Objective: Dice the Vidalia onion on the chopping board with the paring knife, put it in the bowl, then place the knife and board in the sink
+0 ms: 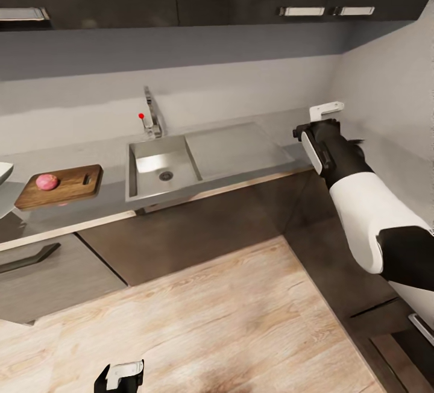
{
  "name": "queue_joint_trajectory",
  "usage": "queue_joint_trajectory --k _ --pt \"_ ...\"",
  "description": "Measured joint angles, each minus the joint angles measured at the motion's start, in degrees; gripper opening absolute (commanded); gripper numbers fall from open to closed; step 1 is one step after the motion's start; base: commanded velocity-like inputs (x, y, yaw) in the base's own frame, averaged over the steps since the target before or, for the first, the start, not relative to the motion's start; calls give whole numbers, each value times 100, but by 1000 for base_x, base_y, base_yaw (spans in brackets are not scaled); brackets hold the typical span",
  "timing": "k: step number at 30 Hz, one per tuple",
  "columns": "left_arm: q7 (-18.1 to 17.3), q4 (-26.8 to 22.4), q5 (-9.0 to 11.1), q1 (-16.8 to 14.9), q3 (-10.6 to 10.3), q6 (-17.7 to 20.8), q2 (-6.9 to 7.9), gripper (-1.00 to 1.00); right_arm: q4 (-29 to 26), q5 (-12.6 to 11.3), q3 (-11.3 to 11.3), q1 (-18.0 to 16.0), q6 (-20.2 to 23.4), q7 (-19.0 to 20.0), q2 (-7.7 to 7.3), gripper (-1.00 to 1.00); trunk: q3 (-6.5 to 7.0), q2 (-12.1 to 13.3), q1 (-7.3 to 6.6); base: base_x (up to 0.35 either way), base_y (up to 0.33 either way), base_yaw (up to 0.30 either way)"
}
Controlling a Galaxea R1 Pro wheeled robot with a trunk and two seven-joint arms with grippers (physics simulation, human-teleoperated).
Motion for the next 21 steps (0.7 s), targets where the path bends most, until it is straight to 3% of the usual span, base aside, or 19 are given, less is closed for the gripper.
queue_joint_trajectory --k 21 --pt "0 0 0 1 0 0 0 100 346 -3 -3 1 -161 14 59 100 188 0 0 0 0 -76"
